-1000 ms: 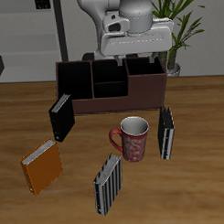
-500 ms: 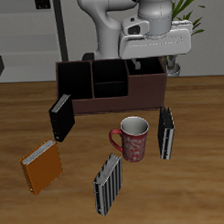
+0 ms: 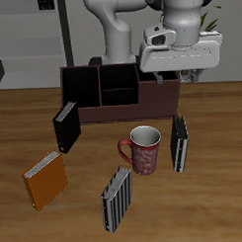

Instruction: Place the left striped book into the back desk caddy's left compartment

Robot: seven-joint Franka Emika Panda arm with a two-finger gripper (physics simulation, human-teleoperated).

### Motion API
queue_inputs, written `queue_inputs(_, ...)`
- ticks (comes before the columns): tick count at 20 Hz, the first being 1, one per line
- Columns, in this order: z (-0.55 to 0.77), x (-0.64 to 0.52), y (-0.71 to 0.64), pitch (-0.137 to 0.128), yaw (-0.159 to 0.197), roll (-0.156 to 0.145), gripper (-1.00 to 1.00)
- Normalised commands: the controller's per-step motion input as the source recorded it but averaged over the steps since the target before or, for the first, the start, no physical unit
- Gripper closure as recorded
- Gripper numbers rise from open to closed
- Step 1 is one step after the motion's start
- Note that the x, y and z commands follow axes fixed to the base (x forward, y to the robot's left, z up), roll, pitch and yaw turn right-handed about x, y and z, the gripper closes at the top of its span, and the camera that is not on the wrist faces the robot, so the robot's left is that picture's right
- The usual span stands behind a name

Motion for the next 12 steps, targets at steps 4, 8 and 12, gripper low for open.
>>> queue_inputs(4,-0.35,0.08,0.18,0.018,-0.012,0.036,-1.00)
queue_inputs(8,-0.32,-0.01,0.17,-0.012,-0.024,0.036,-1.00)
queue_inputs(12,-0.26,-0.02,0.04,0.000,-0.002,0.007,-1.00)
